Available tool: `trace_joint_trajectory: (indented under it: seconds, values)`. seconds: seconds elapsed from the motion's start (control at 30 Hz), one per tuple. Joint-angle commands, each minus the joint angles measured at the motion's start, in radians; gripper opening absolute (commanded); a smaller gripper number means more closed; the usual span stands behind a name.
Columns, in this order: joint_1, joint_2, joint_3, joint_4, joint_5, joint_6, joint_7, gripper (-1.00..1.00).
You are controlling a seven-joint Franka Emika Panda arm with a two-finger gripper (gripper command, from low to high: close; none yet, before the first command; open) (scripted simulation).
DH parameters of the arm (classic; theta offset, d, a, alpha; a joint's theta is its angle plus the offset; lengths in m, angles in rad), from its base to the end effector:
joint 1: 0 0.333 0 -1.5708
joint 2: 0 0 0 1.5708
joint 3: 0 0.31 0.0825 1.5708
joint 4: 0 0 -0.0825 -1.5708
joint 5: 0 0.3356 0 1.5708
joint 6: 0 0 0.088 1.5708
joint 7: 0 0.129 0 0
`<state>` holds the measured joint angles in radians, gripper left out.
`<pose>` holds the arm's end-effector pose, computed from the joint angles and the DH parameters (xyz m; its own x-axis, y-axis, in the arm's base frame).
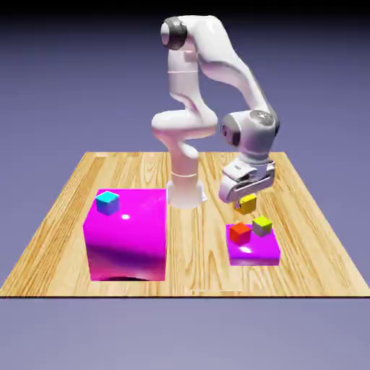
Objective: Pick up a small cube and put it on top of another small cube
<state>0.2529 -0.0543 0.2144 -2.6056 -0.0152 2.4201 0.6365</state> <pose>0.3497 0.1753 0.2743 0.9824 -0.1613 -0.0945 -0.1524 -0.9838 0.0947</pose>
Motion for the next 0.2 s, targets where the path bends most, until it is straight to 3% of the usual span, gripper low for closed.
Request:
trace_joint_trajectory:
  seconds: [0.0,0.03,0.07,0.17]
  values:
    - [0.001,0.033,-0.001,-0.012,-0.014,0.044,0.01,-1.0]
    - [0.001,0.059,-0.003,-0.021,-0.023,0.079,0.017,-1.0]
    - [0.001,0.059,-0.003,-0.021,-0.023,0.079,0.017,1.0]
    - [0.001,-0.006,0.001,0.002,-0.001,-0.008,0.0,1.0]
